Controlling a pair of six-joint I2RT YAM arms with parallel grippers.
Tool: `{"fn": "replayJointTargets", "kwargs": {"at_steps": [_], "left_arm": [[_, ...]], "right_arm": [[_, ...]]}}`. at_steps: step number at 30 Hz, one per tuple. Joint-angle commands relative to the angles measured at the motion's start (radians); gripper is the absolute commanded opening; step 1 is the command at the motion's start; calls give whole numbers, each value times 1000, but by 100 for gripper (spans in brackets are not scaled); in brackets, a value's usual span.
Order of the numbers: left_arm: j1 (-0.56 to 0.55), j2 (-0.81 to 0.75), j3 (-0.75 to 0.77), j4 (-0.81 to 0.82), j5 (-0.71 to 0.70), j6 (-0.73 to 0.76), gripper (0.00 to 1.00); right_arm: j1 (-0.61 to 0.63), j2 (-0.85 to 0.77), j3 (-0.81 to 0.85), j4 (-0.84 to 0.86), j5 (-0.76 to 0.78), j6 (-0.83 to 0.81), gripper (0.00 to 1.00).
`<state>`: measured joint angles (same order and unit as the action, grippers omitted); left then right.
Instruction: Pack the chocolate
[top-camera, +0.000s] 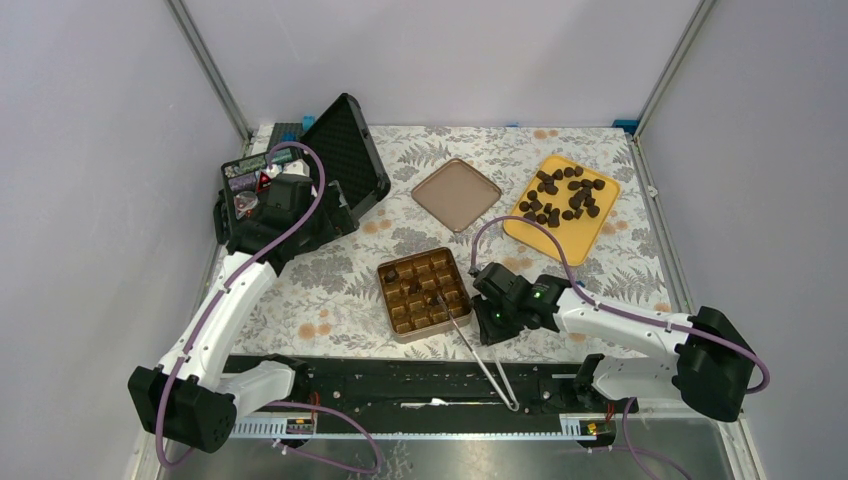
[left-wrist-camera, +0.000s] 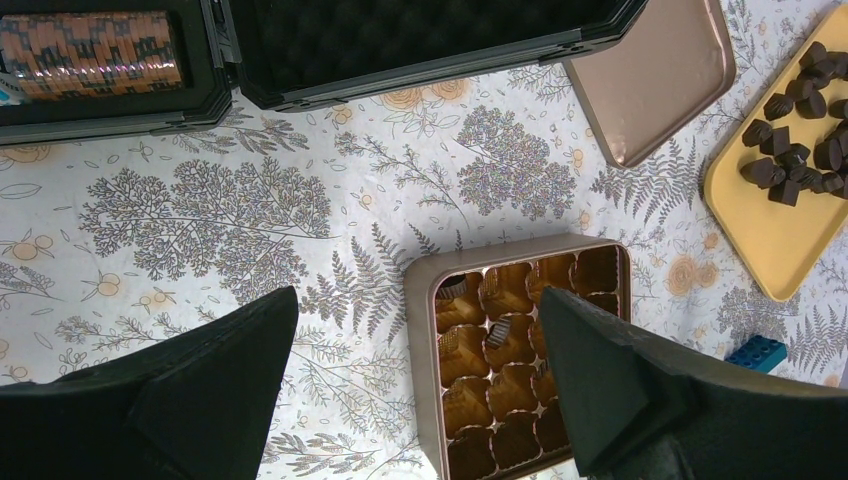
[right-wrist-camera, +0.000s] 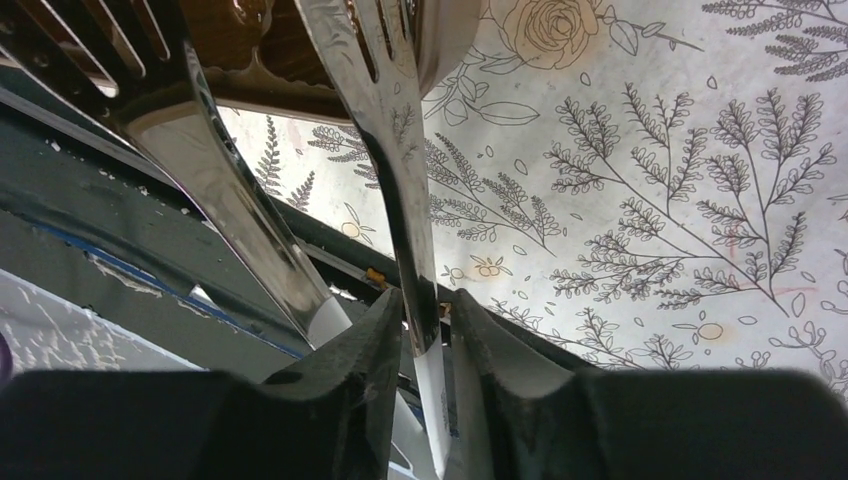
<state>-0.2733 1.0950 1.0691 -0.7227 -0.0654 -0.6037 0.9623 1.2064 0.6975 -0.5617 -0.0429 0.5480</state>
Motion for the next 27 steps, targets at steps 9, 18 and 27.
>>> {"fn": "replayJointTargets", "kwargs": {"at_steps": [9,18,27], "left_arm": [[5,-6,-9,60,12,-10,99],[4,-16,-12,60,11,-5,99],[5,-33,-21,59,17,-7,99]], "right_arm": [[9,-65,205,-184,169,-46,0],[-170,-3,248,-238,319,-77,0],[-245,139,201,-99,410,-108,1]]}}
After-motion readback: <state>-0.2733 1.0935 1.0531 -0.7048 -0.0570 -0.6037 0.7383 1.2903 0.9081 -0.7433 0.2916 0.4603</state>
